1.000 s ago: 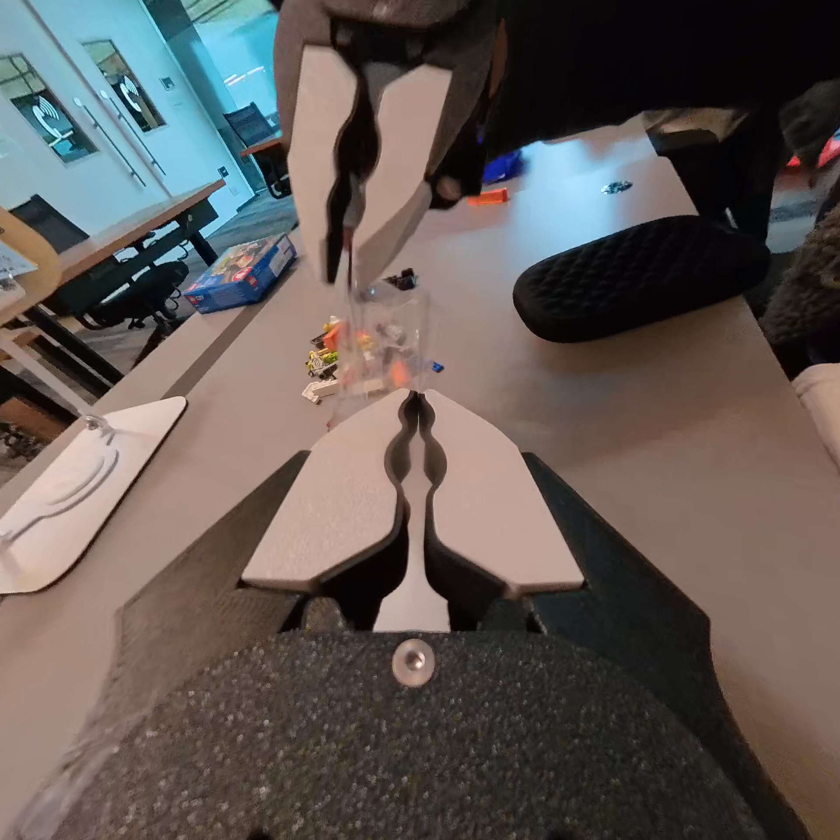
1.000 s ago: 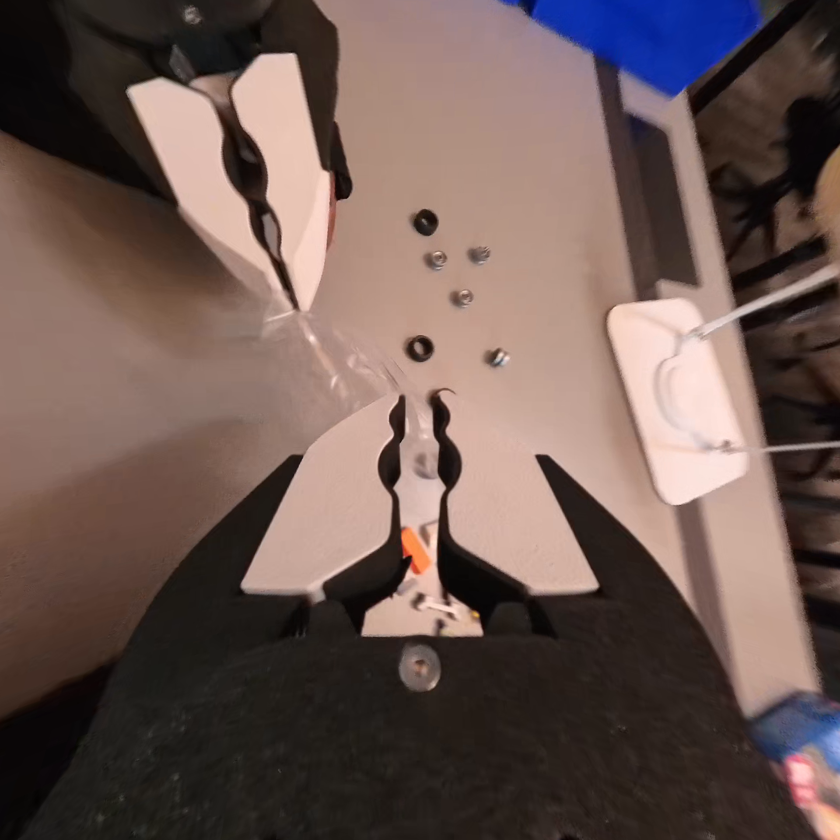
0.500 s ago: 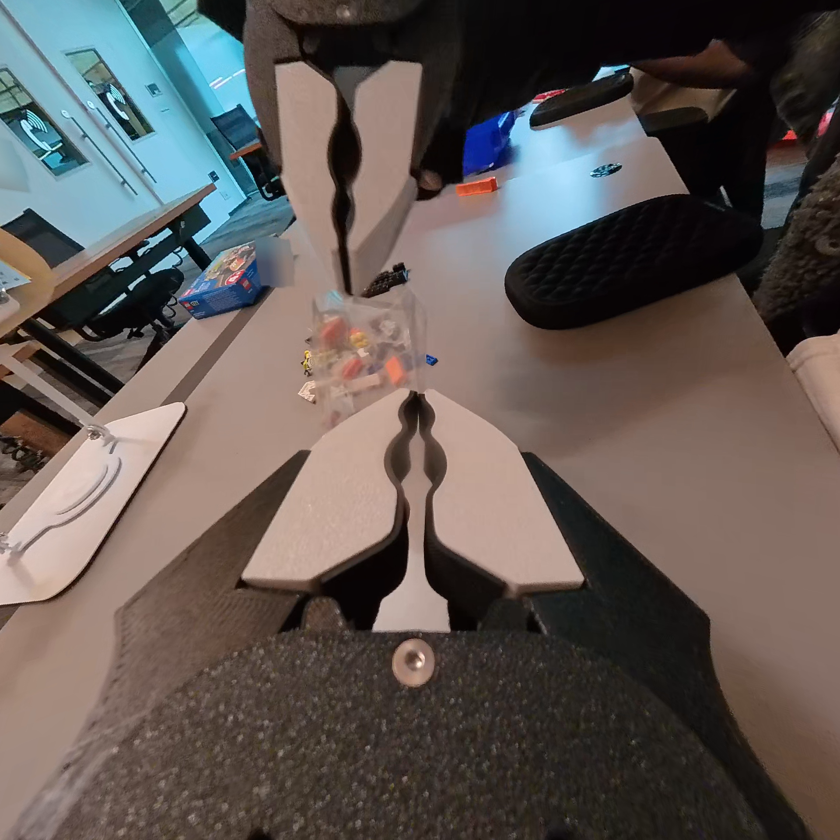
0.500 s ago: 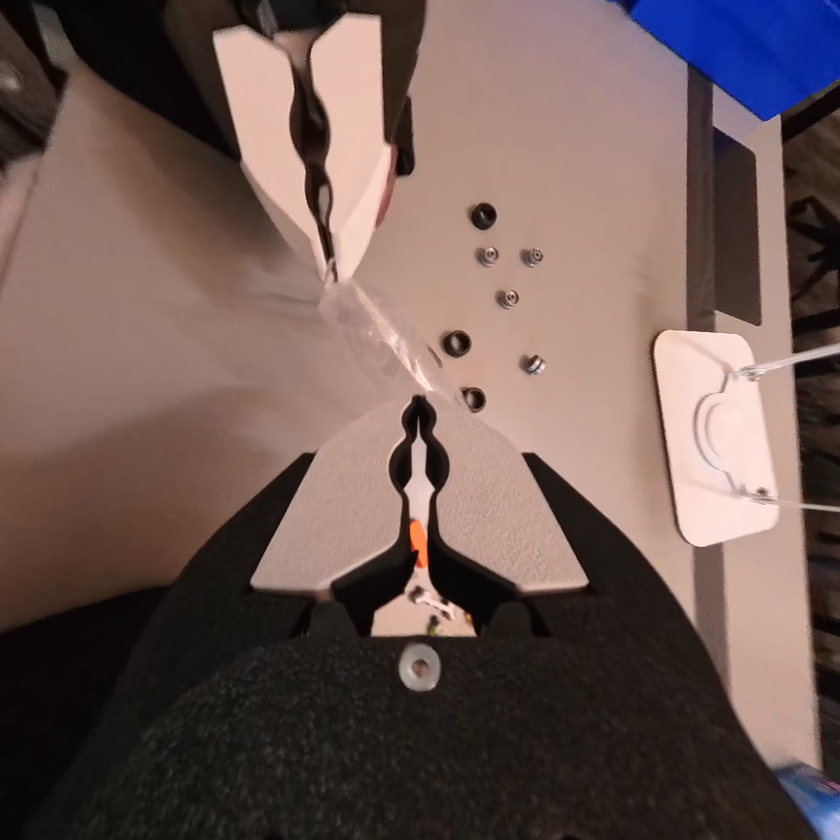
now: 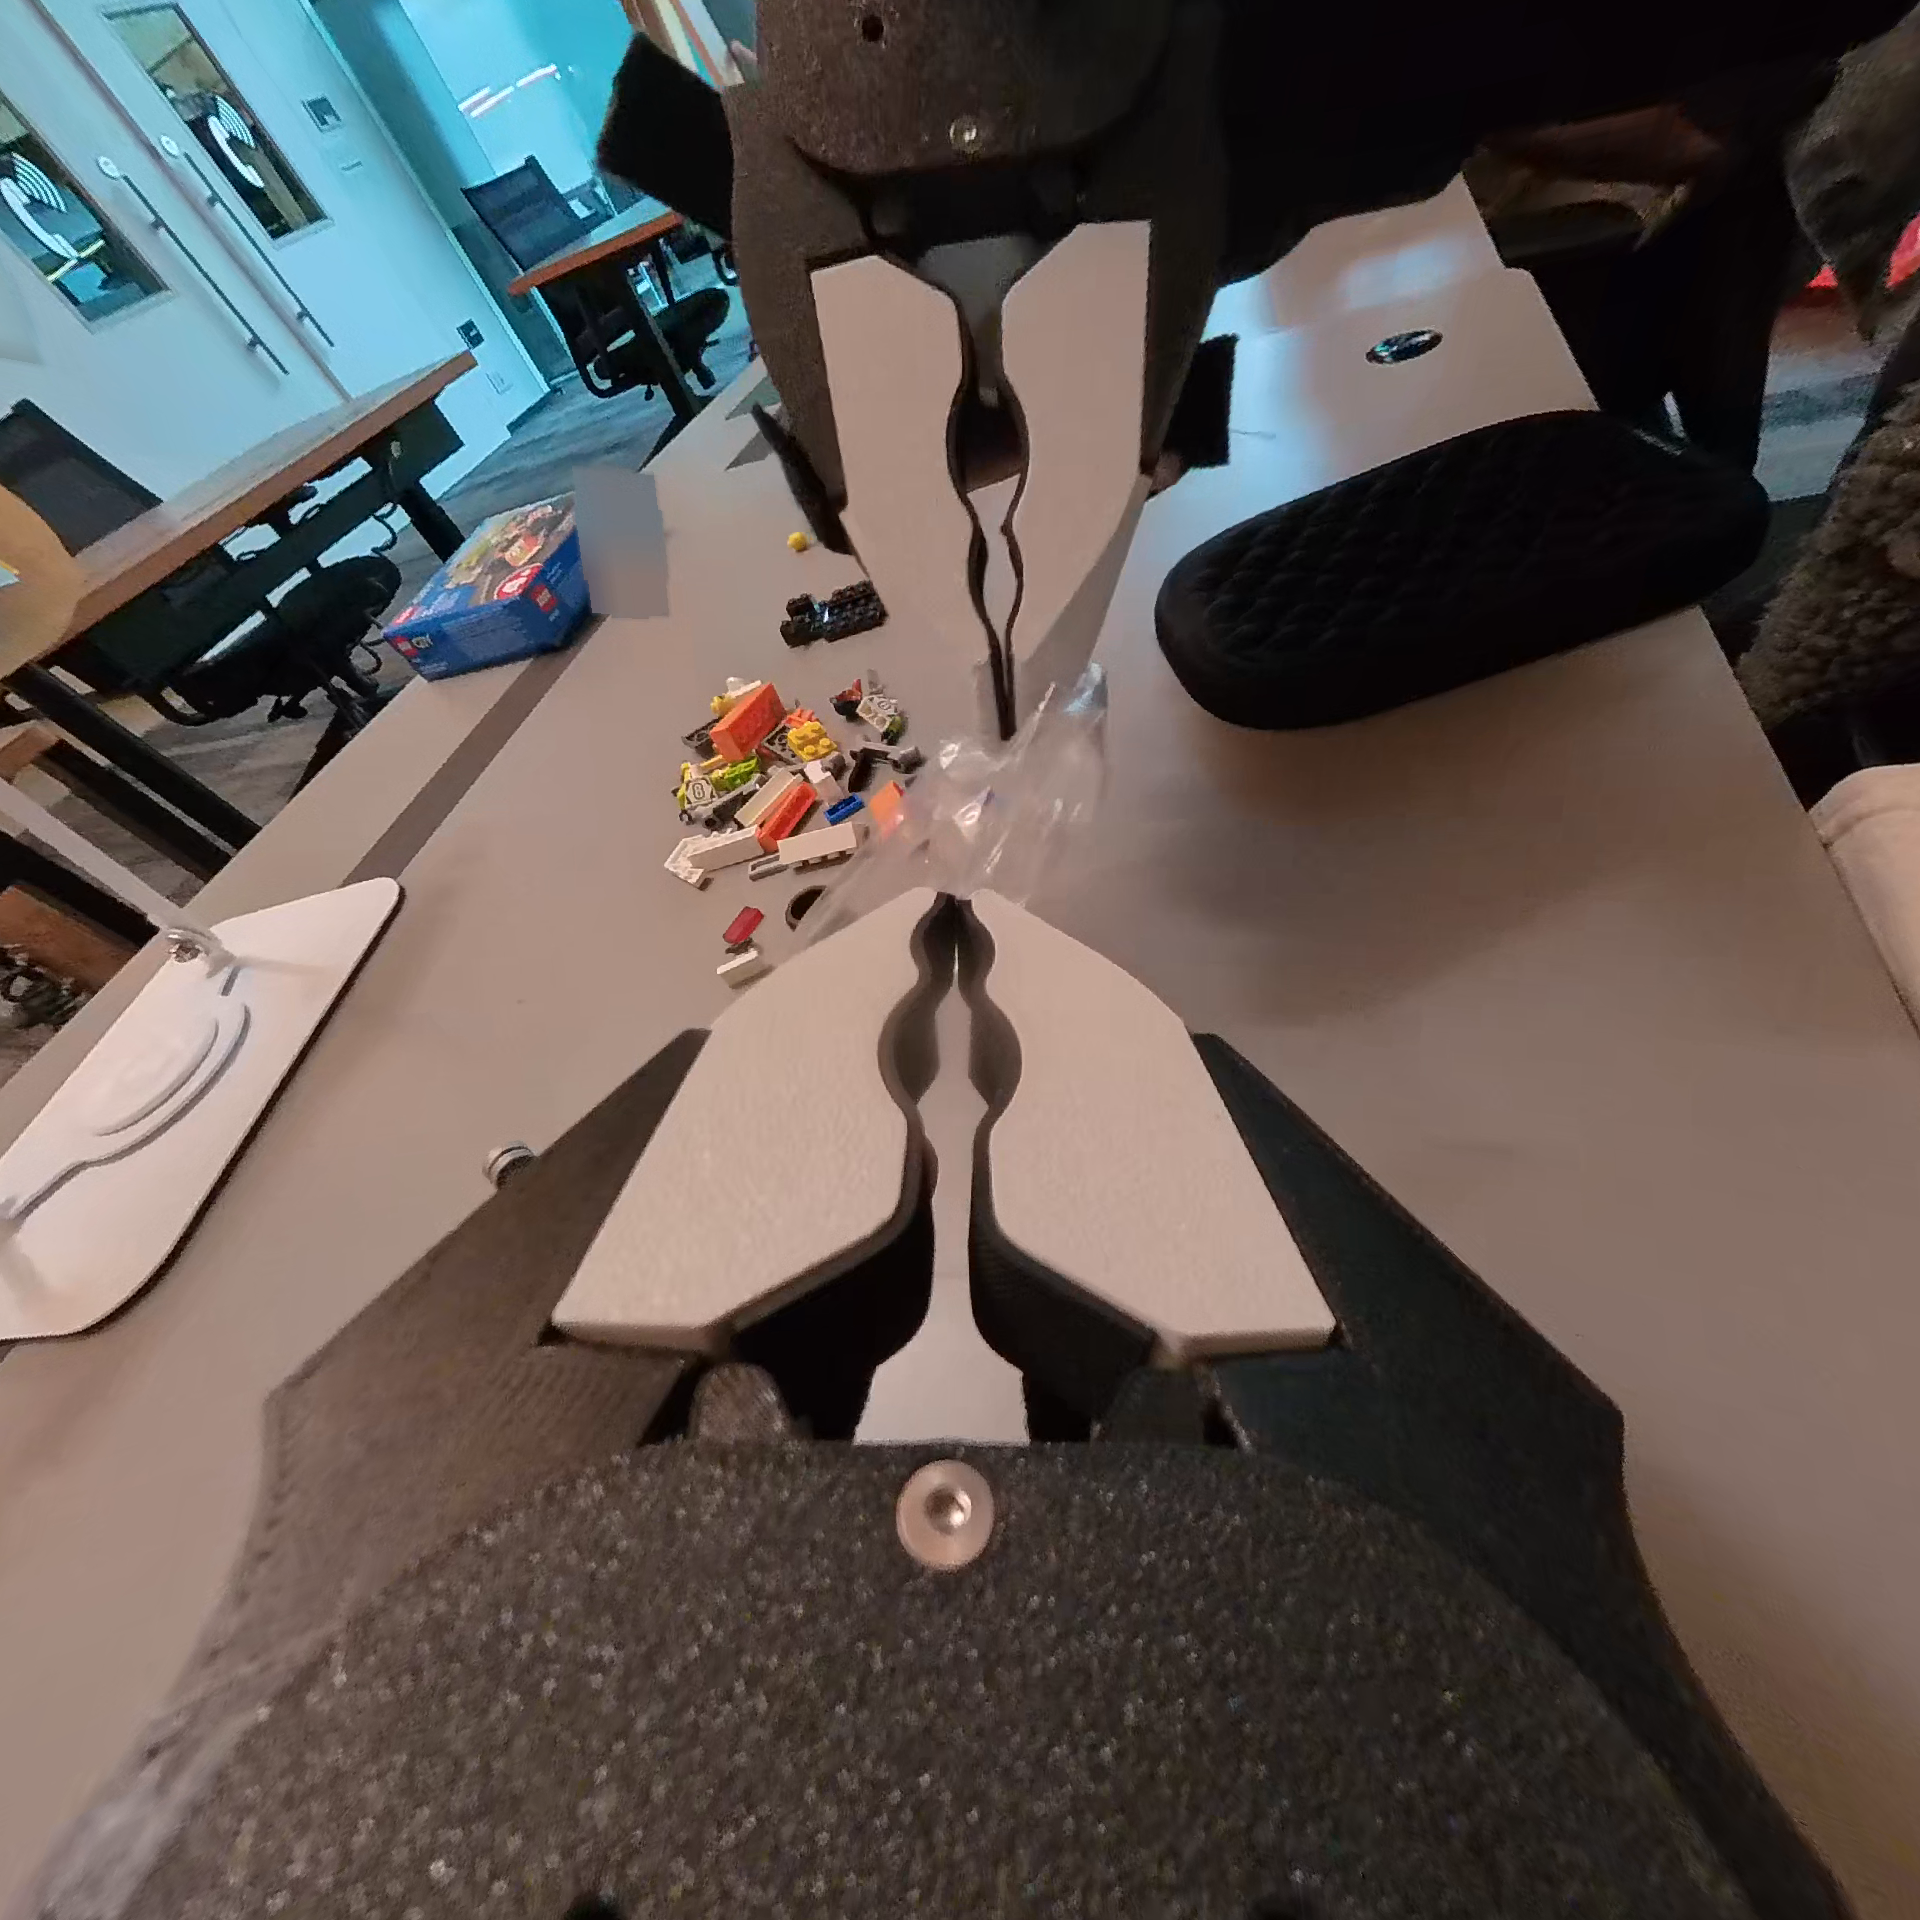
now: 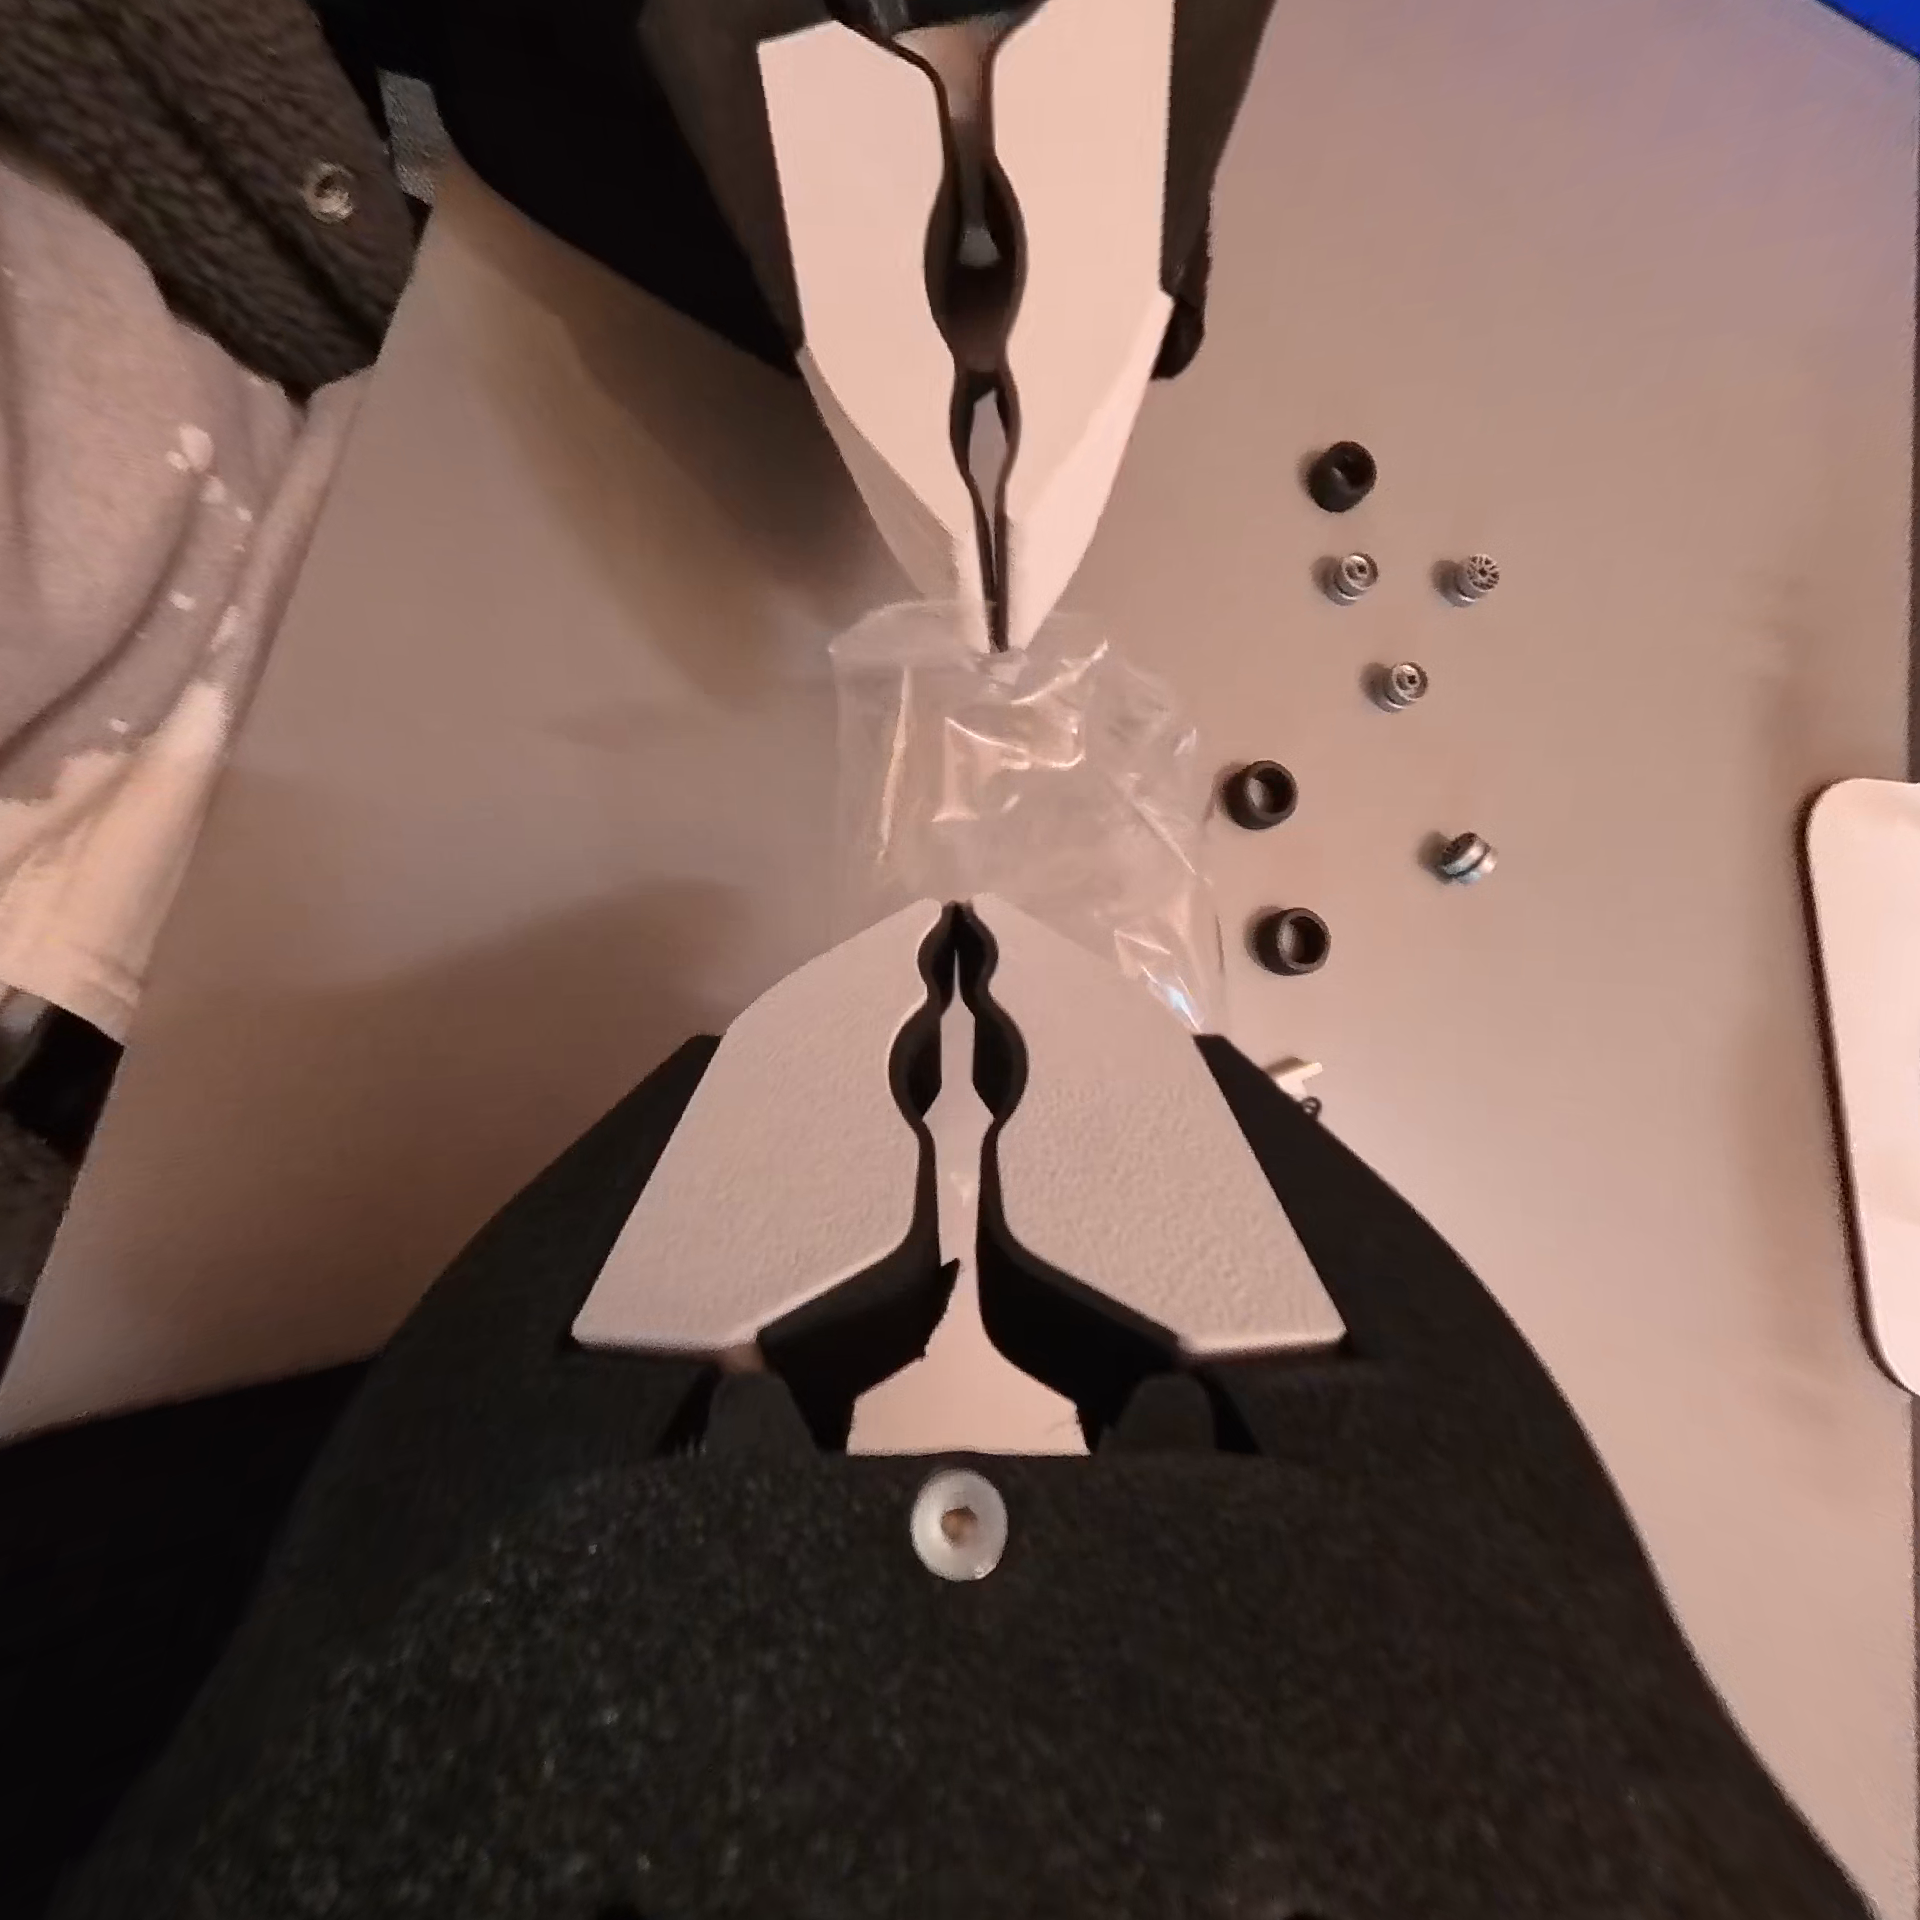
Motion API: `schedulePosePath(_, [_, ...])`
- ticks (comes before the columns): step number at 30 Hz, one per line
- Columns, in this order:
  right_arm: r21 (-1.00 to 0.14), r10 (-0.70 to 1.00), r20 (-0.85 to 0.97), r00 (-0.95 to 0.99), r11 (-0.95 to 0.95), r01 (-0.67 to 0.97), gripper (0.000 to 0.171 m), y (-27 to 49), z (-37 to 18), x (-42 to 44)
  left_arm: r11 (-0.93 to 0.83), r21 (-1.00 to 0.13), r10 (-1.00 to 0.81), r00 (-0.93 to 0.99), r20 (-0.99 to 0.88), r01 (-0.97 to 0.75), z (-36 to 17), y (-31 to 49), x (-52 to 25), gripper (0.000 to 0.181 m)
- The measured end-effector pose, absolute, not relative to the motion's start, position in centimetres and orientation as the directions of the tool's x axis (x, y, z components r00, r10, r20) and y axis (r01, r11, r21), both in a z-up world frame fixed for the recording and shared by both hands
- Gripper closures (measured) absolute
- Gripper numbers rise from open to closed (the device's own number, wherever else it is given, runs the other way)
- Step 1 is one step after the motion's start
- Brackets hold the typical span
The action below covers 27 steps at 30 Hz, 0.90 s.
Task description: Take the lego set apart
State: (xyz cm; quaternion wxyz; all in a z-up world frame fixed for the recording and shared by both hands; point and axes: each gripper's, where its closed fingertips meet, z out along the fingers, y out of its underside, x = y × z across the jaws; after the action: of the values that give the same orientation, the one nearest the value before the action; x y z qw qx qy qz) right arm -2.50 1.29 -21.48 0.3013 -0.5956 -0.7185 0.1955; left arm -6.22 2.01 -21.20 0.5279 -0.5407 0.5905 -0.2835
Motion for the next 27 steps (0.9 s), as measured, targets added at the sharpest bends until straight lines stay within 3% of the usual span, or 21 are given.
schedulePosePath(4, [-0.713, 0.982, 0.143, -0.122, 0.187, 0.675, 0.17, -0.5, -20.2, -3.0, 0.285, -0.888, -0.922, 0.148, -0.357, -0.361, -21.3, 2.1, -6.2, 0.181])
schedulePosePath(7, [-0.737, 0.99, 0.072, -0.12, 0.134, 0.663, 0.152, -1.3, -19.8, -3.1, 0.337, -0.863, -0.9, 0.138, -0.412, -0.376, -21.4, 1.8, -5.9, 0.181])
schedulePosePath(16, [-0.734, 0.984, 0.148, -0.103, 0.179, 0.655, 0.148, -0.3, -18.5, -3.3, 0.416, -0.81, -0.868, 0.086, -0.489, -0.413, -21.9, 0.8, -5.4, 0.181])
schedulePosePath(24, [-0.594, 0.96, 0.15, -0.236, 0.279, 0.754, 0.141, -1.4, -20.8, -2.9, 0.467, -0.766, -0.846, 0.028, -0.532, -0.443, -22.7, -0.1, -5.0, 0.181])
schedulePosePath(27, [-0.585, 0.95, 0.163, -0.266, 0.31, 0.749, 0.152, -1.6, -21.3, -3.2, 0.488, -0.739, -0.832, 0.007, -0.555, -0.464, -23.1, -0.3, -5.0, 0.181])
